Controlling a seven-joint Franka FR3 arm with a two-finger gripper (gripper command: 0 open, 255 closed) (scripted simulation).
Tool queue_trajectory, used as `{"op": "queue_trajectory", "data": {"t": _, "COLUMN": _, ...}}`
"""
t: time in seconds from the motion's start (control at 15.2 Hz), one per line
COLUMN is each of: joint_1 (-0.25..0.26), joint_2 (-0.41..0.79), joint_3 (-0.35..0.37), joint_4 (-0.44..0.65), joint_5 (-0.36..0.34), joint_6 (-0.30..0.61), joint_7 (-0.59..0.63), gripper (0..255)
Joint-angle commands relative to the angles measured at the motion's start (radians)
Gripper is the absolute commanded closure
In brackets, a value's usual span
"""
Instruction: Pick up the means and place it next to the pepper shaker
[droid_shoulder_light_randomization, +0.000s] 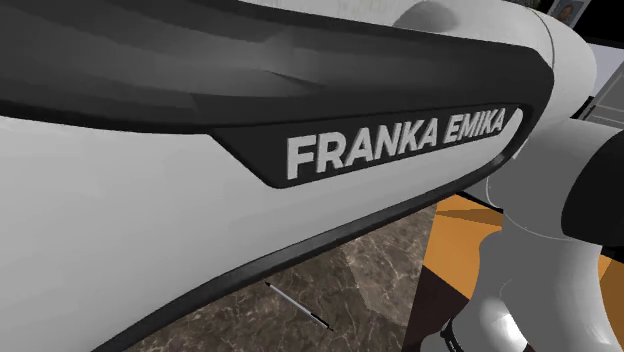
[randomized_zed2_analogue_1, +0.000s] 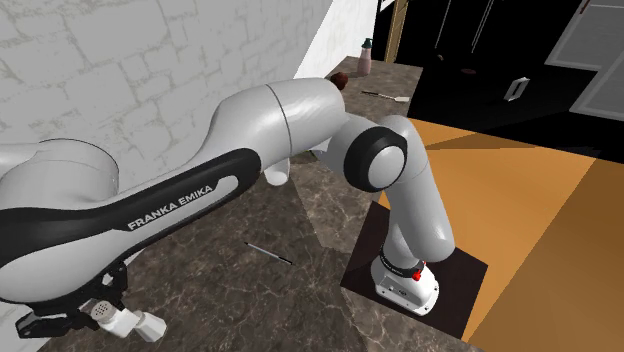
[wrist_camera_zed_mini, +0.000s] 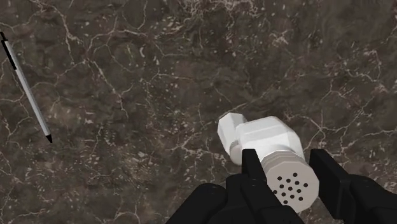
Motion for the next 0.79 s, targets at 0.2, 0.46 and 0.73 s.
{"op": "queue_trajectory", "data": {"t": 0.2, "joint_1": -0.013, "joint_2": -0.007, "joint_3": -0.001, "joint_4": -0.077, "joint_5": 0.002, "joint_6": 0.069, "joint_7": 0.004, "gripper": 255}}
{"op": "queue_trajectory", "data": {"t": 0.46, "joint_1": -0.023, "joint_2": -0.012, "joint_3": -0.002, "joint_4": -0.139, "joint_5": 0.003, "joint_6": 0.125, "joint_7": 0.006, "gripper": 255}}
{"op": "queue_trajectory", "data": {"t": 0.73, "joint_1": -0.03, "joint_2": -0.012, "joint_3": -0.004, "joint_4": -0.193, "joint_5": 0.001, "joint_6": 0.179, "joint_7": 0.009, "gripper": 255}}
